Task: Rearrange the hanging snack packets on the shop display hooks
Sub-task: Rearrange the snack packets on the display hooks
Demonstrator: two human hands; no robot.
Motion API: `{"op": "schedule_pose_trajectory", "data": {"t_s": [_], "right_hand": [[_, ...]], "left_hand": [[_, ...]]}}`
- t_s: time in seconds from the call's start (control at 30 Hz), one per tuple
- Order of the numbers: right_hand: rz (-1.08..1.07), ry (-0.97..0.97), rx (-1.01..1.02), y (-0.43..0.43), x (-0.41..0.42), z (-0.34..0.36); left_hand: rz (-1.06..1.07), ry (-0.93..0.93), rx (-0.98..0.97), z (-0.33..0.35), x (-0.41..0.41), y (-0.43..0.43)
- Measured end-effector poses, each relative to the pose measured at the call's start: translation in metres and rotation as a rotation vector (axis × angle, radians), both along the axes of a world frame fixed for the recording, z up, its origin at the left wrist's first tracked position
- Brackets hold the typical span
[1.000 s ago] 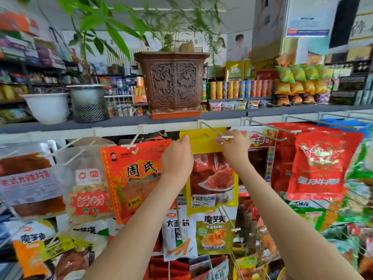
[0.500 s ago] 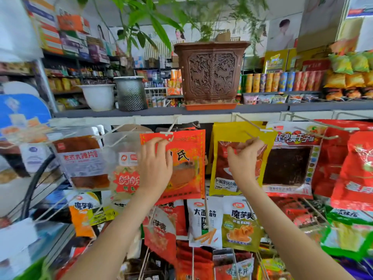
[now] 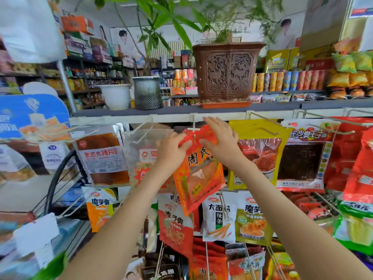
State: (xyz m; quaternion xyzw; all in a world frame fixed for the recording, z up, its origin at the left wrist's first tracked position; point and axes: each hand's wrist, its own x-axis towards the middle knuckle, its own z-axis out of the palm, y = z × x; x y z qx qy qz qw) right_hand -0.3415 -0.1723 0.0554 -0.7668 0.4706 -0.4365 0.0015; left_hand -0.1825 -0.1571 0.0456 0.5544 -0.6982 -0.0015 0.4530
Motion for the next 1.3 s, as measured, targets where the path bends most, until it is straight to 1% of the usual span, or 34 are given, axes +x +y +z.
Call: {"op": "schedule_pose_trajectory", "data": {"t_s": [0.07, 0.13, 0.27, 0.37, 0.5, 0.63, 0.73, 0.9, 1.03, 1.1, 1.13, 1.2, 1.3], "right_hand": [[-0.023, -0.011, -0.071, 0.006, 0.005, 0.003], [-0.072, -0.054, -0.128, 0.012, 0.008, 0.008], [-0.094, 0.021, -0.117, 0.022, 0.013, 0.010], [-0.043, 0.041, -0.128, 0.033, 0.014, -0.002], [0.062, 0.022, -0.022, 0.044, 0.008, -0.036], [0.027, -0.018, 0.167, 0.058, -0.006, -0.075], [-0.011, 0.000, 0.216, 0.071, -0.025, -0.101], [-0.003, -0.008, 0.312, 0.111, -0.066, -0.143], [-0.126, -0.005, 0.408, 0.134, -0.100, -0.196], [-0.193, 0.001, 0.475, 0.142, -0.117, -0.225], [-0.191, -0.016, 0.494, 0.145, -0.126, -0.240], [-0.173, -0.087, 0.580, 0.151, -0.143, -0.266], [-0.185, -0.197, 0.702, 0.159, -0.170, -0.301]], "left_hand": [[-0.090, 0.069, 0.008, 0.005, 0.004, 0.015], [-0.136, 0.097, 0.014, 0.011, 0.008, 0.027], [-0.149, 0.033, 0.032, 0.016, 0.015, 0.047], [-0.189, 0.049, 0.067, 0.009, 0.021, 0.060], [-0.253, 0.076, 0.160, -0.023, 0.025, 0.069], [-0.277, 0.041, 0.274, -0.060, 0.017, 0.066], [-0.340, -0.101, 0.364, -0.077, -0.003, 0.067], [-0.484, -0.317, 0.512, -0.115, -0.047, 0.078], [-0.569, -0.417, 0.661, -0.169, -0.083, 0.091], [-0.589, -0.418, 0.703, -0.190, -0.100, 0.095], [-0.588, -0.405, 0.727, -0.198, -0.108, 0.097], [-0.584, -0.380, 0.757, -0.216, -0.125, 0.099], [-0.568, -0.396, 0.786, -0.249, -0.157, 0.101]]}}
